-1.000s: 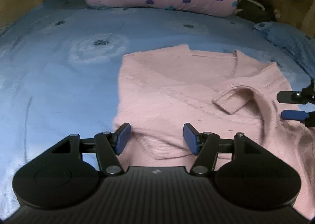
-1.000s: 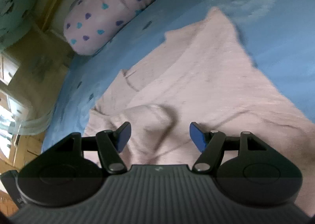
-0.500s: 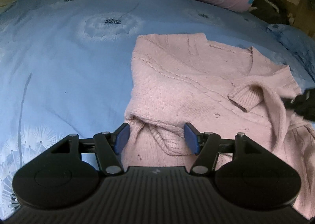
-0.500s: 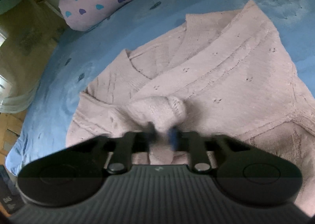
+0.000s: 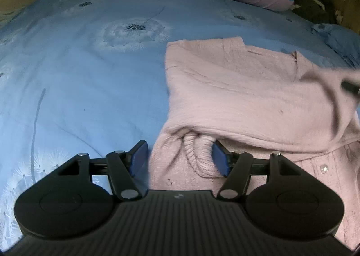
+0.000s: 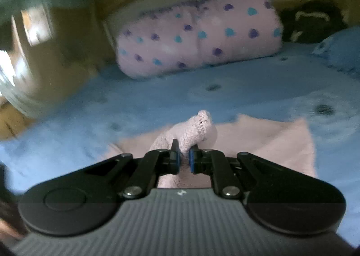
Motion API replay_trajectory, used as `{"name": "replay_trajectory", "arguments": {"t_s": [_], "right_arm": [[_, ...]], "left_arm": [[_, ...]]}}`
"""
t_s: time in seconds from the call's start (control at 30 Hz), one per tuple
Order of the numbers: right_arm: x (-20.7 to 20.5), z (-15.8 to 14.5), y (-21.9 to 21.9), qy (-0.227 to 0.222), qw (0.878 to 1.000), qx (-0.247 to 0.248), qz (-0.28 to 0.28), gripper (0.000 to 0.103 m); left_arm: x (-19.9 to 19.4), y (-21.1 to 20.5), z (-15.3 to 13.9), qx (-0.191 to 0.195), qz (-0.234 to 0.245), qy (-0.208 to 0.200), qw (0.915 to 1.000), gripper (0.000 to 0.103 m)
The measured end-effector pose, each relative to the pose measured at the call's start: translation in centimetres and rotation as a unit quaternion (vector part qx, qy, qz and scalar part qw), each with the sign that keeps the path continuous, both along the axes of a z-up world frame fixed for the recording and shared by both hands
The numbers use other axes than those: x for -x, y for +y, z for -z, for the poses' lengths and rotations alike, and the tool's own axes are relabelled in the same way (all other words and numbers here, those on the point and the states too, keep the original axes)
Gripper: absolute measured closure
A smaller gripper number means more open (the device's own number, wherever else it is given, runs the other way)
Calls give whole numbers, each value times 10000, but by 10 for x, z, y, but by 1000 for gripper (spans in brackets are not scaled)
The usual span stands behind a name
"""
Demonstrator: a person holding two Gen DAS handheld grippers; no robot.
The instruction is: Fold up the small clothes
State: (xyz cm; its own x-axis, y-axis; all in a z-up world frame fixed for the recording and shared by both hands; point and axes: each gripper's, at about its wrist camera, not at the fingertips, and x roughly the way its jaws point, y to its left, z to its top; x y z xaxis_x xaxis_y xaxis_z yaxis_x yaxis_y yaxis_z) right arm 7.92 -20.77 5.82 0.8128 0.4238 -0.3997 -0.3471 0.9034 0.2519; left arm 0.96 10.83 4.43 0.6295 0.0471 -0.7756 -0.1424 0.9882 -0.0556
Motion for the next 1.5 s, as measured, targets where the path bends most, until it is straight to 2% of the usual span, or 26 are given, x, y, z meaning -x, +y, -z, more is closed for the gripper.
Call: {"name": "replay_trajectory", "arguments": {"t_s": [0.07,0.17,0.23,0.27,0.3,0.37,0.47,0.53,0.6,0.7,0.83,0.93,0.97,1.0,1.13,1.23,1.33,1.5], "right_arm": [[-7,22,-10,234,9993,260,150,92],[-14,44,-21,611,9975,317,179,89],[-15,52,-26,835,9955,345,302,82],[-14,53,-29,887,9946,383,369,73],[-12,51,-32,882,9942,420,457,64],[-8,42,-38,873,9923,568,669,53],[-1,23,-38,731,9898,812,916,51],[-1,8,-31,598,9908,856,866,49],[-7,-1,-18,582,9921,866,690,44],[-25,-4,17,615,9920,1028,410,43],[-56,13,61,898,9863,1349,301,43],[-68,30,76,965,9753,1914,533,45],[-68,33,75,929,9738,1994,572,58],[-67,35,72,915,9728,2027,650,90],[-50,22,33,830,9783,1649,940,92],[-20,7,2,534,9791,1536,1223,92],[12,3,-29,519,9798,1352,1381,92],[50,25,-55,1058,9779,1409,1127,90]], "left_arm": [[-1,1,1,22,-23,26,10000,35],[-3,1,0,14,-40,37,10000,35],[-2,0,-2,20,-35,23,10000,35],[-1,1,-4,41,-30,-5,10000,35],[3,1,-9,72,-8,-83,9999,35],[10,1,-19,83,57,-284,9995,35],[17,-1,-34,95,108,-558,9983,35],[15,-3,-40,219,138,-662,9975,35],[7,-6,-40,379,144,-587,9975,35],[-8,-11,-36,518,136,-434,9976,35],[-23,-21,-30,286,188,-375,9987,35],[-29,-23,-23,180,274,-409,9986,35],[-31,-24,-19,112,266,-359,9989,35],[-32,-22,-16,53,249,-327,9991,35],[-35,-18,-11,42,162,-280,9995,35],[-37,-19,-8,6,127,-255,9996,35],[-37,-22,-7,-67,123,-263,9996,35],[-36,-26,-6,-245,162,-286,9992,35]]}}
